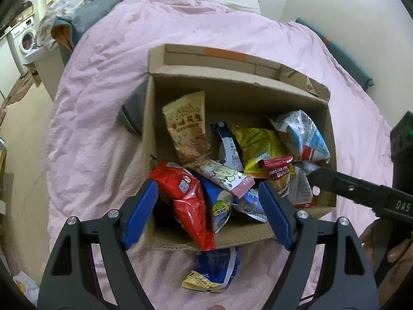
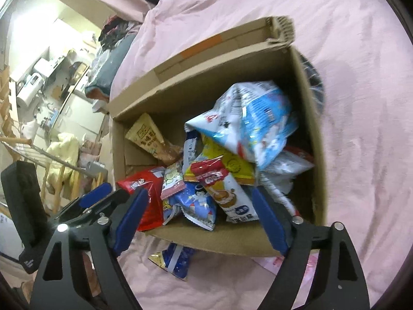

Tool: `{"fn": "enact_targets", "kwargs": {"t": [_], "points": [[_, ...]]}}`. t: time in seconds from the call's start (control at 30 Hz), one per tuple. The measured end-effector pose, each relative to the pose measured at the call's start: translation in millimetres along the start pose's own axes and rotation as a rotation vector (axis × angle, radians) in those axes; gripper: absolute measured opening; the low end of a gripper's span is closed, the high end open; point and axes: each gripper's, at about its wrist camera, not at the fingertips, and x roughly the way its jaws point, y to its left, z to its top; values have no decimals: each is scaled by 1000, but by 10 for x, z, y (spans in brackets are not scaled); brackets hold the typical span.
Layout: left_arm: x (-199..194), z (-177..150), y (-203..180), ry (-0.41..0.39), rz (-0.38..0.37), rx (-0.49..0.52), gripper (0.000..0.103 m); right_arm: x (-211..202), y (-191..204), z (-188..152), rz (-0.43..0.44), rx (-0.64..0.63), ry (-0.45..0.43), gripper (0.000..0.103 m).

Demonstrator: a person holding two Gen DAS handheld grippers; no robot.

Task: Organize snacks
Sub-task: 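Open both tools to release the cartoon bar and rice cake packet, then lower both open tools toward the blue bag and pink packet beside the box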

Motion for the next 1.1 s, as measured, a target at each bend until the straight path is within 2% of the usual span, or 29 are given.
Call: {"fn": "enact_targets", "kwargs": {"t": [0.13,0.2,0.33,0.5,0.63,0.8,0.93,1.1], "points": [[-100,-26,49,-13,-7,-9,79,-80,-67,-49,-16,22,-13,89],[-162,-45,81,-21,-12,-13,85,-107,-102,-99,-26,26,-12,90],[-293,-104,134,-45,9,-9,89,-190,-199,-260,-62,33,-5,92],[-331,-244,205,1,14,-34,90,-211,-344,-444,-121,39,25,94],[-278,-419,251,72,-1,-74,90,-15,-419,-512,-161,-24,134,94],[-292,-570,260,100,-4,-76,90,366,-493,-637,-304,-151,268,95],[-307,-610,321,102,-6,-99,90,651,-433,-705,-408,-269,318,94],[-318,-623,374,100,-5,-103,90,901,-392,-779,-457,-345,375,94]]}}
